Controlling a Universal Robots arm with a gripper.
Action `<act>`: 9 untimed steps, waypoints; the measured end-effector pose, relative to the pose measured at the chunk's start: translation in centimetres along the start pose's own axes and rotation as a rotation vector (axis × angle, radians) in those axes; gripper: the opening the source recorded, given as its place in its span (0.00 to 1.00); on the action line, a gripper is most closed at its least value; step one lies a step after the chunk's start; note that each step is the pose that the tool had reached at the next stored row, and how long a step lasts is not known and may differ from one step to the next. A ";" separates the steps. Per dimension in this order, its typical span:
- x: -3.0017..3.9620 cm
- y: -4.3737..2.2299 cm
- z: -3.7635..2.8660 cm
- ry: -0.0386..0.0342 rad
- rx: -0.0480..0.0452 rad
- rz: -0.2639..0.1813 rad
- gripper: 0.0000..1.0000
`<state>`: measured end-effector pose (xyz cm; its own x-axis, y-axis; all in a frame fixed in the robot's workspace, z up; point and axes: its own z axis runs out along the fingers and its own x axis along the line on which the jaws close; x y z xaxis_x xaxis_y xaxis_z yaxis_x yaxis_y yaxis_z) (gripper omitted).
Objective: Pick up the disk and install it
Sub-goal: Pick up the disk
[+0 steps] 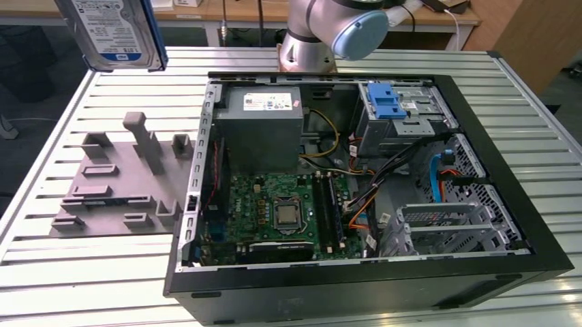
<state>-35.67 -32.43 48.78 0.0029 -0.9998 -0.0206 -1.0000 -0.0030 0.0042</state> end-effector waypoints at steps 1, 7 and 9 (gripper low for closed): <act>0.00 -0.10 0.00 0.0001 0.0000 0.000 0.36; 0.37 -0.34 -0.01 0.0000 0.0000 0.000 0.36; 0.67 -0.37 -0.02 0.0000 -0.0001 0.000 0.36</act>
<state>-35.30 -33.10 48.78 0.0028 -0.9998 -0.0206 -1.0000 -0.0029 0.0043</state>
